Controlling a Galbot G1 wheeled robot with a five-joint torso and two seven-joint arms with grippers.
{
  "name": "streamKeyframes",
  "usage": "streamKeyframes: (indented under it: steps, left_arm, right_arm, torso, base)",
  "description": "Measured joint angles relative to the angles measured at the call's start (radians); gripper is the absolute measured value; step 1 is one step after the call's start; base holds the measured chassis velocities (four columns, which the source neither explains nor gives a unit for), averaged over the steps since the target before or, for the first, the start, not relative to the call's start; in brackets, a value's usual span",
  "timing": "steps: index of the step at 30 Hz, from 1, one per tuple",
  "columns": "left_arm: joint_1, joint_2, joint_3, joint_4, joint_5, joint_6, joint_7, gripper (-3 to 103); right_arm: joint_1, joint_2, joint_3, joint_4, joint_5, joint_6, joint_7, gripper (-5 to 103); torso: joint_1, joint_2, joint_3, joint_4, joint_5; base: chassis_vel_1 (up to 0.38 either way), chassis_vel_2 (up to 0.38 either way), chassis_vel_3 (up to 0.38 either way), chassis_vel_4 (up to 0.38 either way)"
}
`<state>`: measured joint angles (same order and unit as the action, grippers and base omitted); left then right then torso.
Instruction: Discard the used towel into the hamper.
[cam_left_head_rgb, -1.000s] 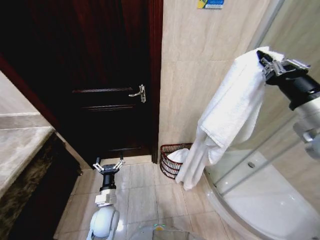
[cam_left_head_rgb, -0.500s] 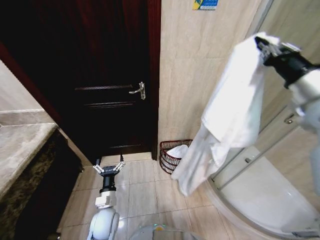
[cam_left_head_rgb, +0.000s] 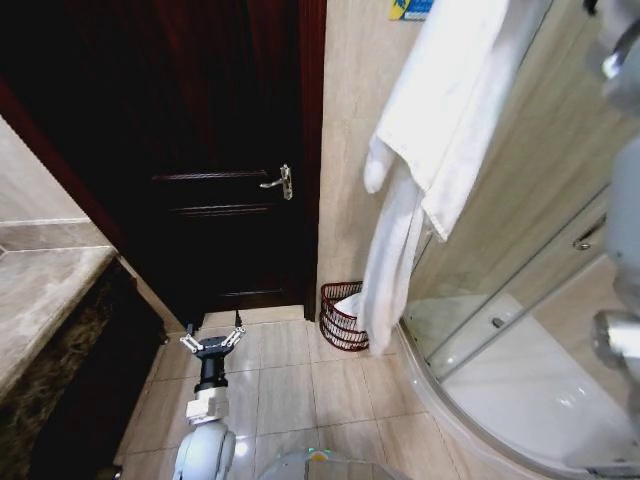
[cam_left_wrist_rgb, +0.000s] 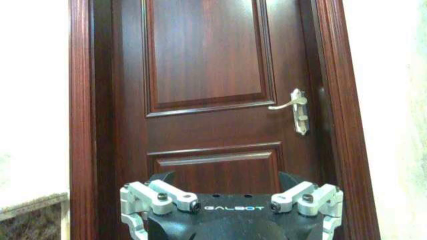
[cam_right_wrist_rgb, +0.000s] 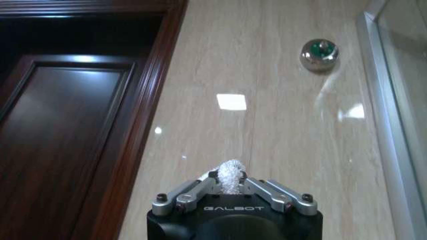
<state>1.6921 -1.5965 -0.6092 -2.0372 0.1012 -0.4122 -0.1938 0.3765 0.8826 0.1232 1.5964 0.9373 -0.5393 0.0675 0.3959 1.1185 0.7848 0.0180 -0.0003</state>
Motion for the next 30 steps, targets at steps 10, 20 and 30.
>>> streamKeyframes:
  steps: [10, 20, 30]
  left_arm:
    - [0.001, -0.003, -0.005, -0.004, -0.004, -0.001, -0.01, 100]
    - [0.012, 0.001, -0.007, -0.008, -0.007, -0.029, -0.03, 100]
    - [-0.003, -0.001, 0.009, 0.007, -0.01, -0.046, -0.052, 100]
  right_arm:
    - [0.271, 0.132, -0.151, -0.357, -0.125, 0.085, -0.061, 5]
    - [0.416, 0.269, -0.171, -0.608, -0.255, 0.127, -0.099, 5]
    - [0.171, 0.277, -0.155, -0.505, -0.275, 0.152, -0.056, 5]
  torso:
    - [0.0, 0.0, 0.0, 0.0002, 0.0]
    - [0.0, 0.0, 0.0, 0.0001, 0.0001]
    - [0.0, 0.0, 0.0, 0.0003, 0.0005]
  base:
    - [0.0, 0.0, 0.0, 0.0]
    - [0.0, 0.0, 0.0, 0.0]
    - [0.0, 0.0, 0.0, 0.0]
